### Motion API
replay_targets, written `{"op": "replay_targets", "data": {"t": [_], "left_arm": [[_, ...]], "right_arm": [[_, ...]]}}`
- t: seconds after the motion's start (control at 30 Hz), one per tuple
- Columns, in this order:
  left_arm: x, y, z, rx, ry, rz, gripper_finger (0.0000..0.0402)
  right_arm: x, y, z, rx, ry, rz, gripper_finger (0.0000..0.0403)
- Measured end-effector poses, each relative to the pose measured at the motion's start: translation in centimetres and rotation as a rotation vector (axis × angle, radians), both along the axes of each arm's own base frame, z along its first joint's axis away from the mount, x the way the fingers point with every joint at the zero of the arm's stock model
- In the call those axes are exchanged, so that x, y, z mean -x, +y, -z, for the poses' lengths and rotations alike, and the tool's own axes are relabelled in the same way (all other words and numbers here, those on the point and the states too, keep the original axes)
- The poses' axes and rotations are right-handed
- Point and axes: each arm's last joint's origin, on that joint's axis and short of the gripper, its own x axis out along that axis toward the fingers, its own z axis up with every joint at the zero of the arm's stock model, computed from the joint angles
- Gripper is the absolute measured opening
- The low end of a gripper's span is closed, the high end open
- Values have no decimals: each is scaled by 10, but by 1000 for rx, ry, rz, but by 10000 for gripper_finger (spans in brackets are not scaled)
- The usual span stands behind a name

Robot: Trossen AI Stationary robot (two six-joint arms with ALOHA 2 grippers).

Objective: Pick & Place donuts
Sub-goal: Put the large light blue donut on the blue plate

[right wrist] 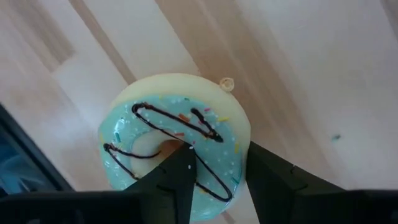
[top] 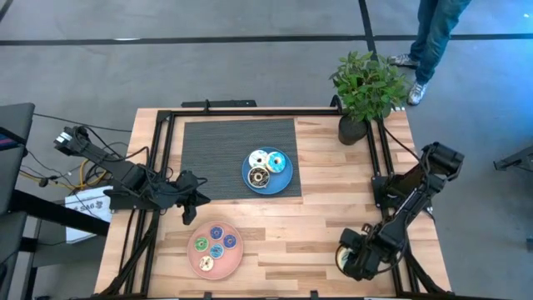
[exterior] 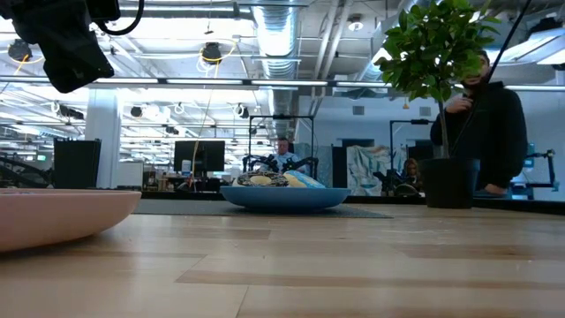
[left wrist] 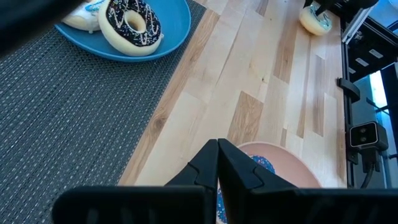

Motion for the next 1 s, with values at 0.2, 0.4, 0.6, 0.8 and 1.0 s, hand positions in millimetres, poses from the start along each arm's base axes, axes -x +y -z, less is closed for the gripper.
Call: {"op": "replay_targets", "data": {"t": [0.2, 0.4, 0.6, 0.8, 1.0], "left_arm": [[0, 0, 0, 1, 0, 0, 0], [0, 0, 0, -15, -5, -5, 0], [0, 1, -1, -27, -14, -22, 0], [0, 1, -1, -28, -15, -24, 0], [0, 1, 0, -32, -13, -20, 0]], "right_arm": [[-9, -9, -19, -2, -168, 62, 122], [-26, -27, -45, 36, -437, 161, 122], [-57, -55, -62, 77, -611, 220, 124], [-115, -96, -73, 179, -880, 259, 124], [-169, -148, -68, 163, -983, 279, 119]]}}
